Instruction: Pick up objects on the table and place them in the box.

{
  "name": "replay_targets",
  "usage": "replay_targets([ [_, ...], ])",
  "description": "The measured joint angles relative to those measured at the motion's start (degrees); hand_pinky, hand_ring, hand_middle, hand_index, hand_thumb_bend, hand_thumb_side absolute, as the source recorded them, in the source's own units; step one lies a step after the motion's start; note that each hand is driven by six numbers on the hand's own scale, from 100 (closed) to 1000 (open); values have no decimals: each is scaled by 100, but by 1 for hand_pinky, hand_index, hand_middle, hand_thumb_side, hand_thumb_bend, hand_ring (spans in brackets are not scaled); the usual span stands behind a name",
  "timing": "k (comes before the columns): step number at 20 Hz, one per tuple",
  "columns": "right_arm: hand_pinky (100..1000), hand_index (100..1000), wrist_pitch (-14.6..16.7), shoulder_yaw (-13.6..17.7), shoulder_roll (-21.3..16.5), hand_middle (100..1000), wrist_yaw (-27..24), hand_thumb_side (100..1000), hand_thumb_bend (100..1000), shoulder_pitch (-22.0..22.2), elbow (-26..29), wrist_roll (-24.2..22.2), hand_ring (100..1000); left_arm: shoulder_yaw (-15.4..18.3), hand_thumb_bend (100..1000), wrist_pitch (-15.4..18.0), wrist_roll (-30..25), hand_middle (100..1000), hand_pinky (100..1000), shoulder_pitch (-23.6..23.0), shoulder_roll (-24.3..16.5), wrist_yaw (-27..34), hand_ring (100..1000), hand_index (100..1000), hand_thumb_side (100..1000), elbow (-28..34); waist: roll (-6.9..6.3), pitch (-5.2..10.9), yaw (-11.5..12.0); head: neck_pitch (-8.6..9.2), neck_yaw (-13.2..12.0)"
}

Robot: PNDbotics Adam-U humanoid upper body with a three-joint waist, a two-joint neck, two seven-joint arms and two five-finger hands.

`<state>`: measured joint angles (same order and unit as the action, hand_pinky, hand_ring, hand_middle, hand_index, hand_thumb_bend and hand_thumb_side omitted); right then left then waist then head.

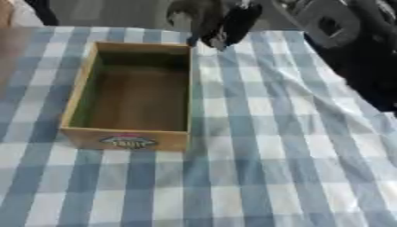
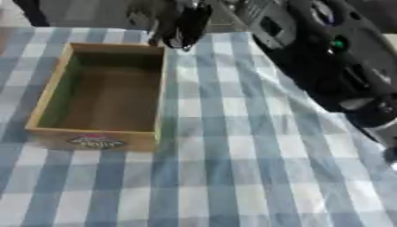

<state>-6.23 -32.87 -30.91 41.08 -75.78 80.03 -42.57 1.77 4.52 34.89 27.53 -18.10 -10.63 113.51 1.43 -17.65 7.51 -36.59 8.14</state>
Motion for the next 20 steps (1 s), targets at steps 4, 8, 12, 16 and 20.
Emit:
replay_targets([
  [4,735,483,58,39,290,451,113,156,100,-96,-249,47,839,-12,100,6,-9,798,835,38,3,10,859,800,640,0,10,-37,84,51,70],
  [8,732,479,111,87,561,447,228,154,100,-151,-501,100,836,-17,100,19,-22,798,835,84,48,28,859,800,641,0,50,-88,176,94,161],
  [12,730,478,175,114,846,446,390,151,100,-183,-780,164,834,-46,100,30,-34,798,835,131,52,40,860,799,640,0,86,-136,255,95,254],
  [16,727,478,249,182,1103,446,563,148,100,-185,-1108,238,833,-49,100,40,-44,798,835,161,61,51,860,799,640,0,131,-192,341,100,313],
  [20,727,479,343,274,1269,447,730,143,100,-157,-1439,333,833,-53,100,53,-57,798,835,198,97,56,860,799,640,0,157,-238,416,110,356],
])
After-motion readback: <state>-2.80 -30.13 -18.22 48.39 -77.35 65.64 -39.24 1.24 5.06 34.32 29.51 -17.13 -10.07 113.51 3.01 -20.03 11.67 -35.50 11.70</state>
